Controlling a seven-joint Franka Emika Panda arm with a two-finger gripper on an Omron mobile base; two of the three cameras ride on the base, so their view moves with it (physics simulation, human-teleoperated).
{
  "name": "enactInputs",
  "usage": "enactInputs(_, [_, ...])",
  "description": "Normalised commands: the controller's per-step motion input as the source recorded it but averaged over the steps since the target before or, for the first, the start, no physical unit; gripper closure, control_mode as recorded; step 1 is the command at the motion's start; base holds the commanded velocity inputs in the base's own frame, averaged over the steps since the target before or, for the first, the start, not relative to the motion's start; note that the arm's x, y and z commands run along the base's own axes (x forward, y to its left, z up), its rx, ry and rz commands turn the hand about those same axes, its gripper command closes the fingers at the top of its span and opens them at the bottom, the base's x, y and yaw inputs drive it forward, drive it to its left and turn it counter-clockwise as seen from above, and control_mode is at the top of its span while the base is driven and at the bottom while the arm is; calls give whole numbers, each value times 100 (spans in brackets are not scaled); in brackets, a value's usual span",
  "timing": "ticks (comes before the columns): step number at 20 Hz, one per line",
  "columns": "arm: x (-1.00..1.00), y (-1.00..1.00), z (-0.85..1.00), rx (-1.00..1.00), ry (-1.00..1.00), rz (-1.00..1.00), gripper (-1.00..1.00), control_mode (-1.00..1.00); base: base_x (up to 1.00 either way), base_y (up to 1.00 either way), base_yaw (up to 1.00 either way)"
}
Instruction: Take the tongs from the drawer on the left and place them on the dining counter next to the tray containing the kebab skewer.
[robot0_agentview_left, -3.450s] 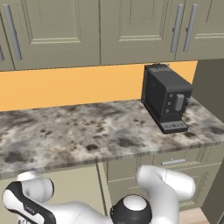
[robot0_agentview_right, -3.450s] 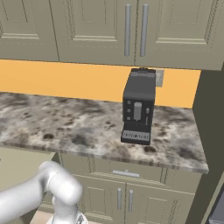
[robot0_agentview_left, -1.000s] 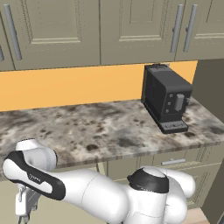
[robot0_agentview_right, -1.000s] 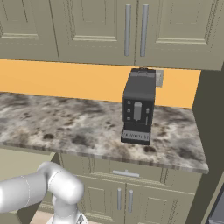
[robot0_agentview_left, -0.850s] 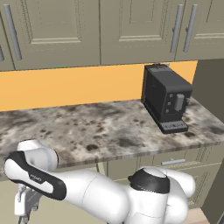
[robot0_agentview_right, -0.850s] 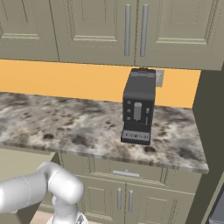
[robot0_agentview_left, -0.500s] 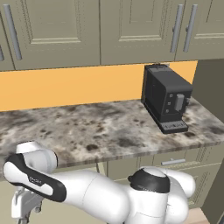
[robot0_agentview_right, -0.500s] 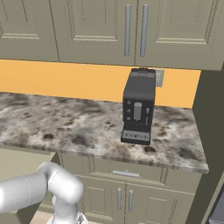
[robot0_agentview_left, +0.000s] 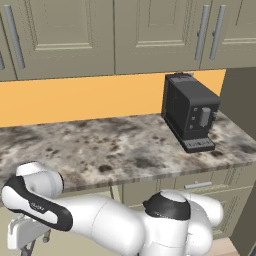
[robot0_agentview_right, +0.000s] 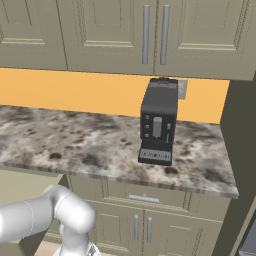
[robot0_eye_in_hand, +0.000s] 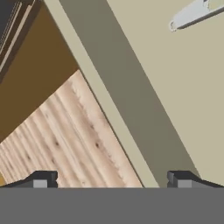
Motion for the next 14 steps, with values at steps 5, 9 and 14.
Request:
enactInputs(5, [0, 0, -9, -8, -2, -15, -100, -100, 0, 0, 0])
enactInputs(9, [1, 0, 0, -7, -4, -11, -100, -100, 0, 0, 0])
enactInputs(14, [7, 0, -3, -7, 0, -13, -100, -100, 0, 0, 0])
